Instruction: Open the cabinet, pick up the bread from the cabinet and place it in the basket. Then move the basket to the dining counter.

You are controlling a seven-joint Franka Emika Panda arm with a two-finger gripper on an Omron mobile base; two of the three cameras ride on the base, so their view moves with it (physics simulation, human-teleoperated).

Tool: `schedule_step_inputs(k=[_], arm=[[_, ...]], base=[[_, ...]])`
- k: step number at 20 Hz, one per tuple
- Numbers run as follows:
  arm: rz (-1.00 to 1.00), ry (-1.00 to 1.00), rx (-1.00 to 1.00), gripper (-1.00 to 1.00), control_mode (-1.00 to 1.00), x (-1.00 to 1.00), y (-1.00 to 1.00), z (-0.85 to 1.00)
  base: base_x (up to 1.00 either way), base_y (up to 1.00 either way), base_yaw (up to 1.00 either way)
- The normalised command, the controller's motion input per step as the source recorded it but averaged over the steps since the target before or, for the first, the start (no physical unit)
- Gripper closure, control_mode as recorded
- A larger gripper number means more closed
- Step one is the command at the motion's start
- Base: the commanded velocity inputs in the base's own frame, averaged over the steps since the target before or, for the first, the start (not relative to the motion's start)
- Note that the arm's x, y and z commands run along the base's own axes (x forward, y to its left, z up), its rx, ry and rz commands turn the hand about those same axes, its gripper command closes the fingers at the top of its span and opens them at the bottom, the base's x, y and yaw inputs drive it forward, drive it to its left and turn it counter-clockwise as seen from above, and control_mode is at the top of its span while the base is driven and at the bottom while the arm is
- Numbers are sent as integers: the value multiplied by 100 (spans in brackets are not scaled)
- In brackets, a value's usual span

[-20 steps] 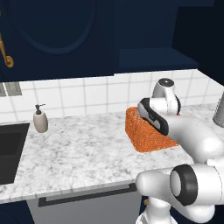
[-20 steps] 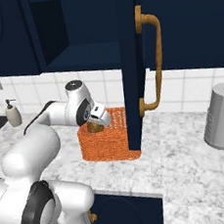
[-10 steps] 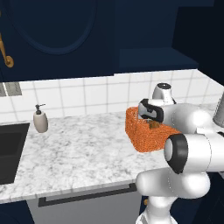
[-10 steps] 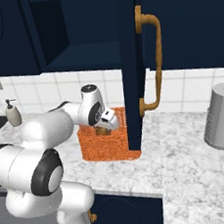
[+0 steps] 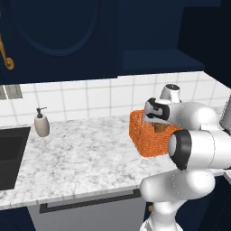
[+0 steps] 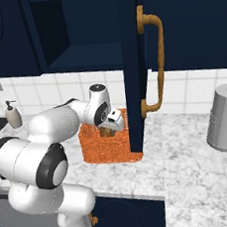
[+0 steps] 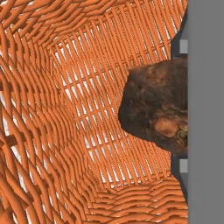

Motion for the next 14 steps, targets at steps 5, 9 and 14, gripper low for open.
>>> schedule_step_inputs(k=[5,9,14], arm=[[0,0,-3,-100,-100,0,10,7],[0,0,-3,-100,-100,-10,0,21],[2,-2,0,-100,-100,-51,0,24]], base=[[0,0,0],[0,0,0],[0,0,0]])
